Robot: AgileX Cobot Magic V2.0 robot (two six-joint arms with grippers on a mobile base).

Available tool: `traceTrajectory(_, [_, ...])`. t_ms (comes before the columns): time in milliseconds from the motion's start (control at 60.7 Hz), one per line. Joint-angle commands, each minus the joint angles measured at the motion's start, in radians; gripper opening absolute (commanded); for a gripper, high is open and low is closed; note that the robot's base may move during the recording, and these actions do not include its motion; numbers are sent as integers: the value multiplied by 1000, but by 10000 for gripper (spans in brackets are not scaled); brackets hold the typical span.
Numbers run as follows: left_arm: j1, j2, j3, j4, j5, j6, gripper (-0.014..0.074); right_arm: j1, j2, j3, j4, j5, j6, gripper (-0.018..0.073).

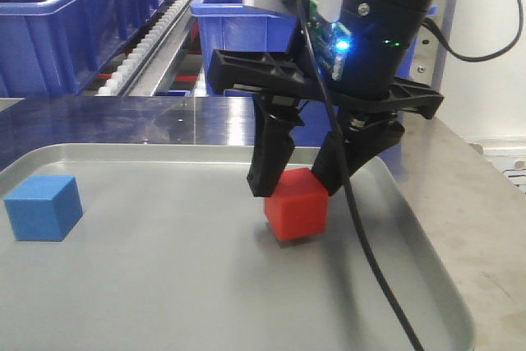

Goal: Sort and place red and blue blocks on shelf
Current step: 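Lift the red cube off the tray with the right gripper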

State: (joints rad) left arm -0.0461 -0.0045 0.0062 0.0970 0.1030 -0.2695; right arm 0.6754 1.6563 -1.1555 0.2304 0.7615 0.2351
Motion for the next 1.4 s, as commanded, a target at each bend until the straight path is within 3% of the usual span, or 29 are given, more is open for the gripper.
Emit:
traceTrajectory(0, [-5,-20,47,-9,-81,-1,135,-1,-53,-32,0,-29,-4,182])
traceTrajectory(297, [-5,-20,47,-9,-81,-1,135,-11,-153,-32,-66,-128,-4,182])
traceTrajectory(511, [-5,-20,47,-9,-81,-1,135,-69,-269,-3,-121,-193,-4,182])
traceTrajectory(1384, [-5,-20,47,-9,-81,-1,135,-491,-896,488,-134,-385,-4,182])
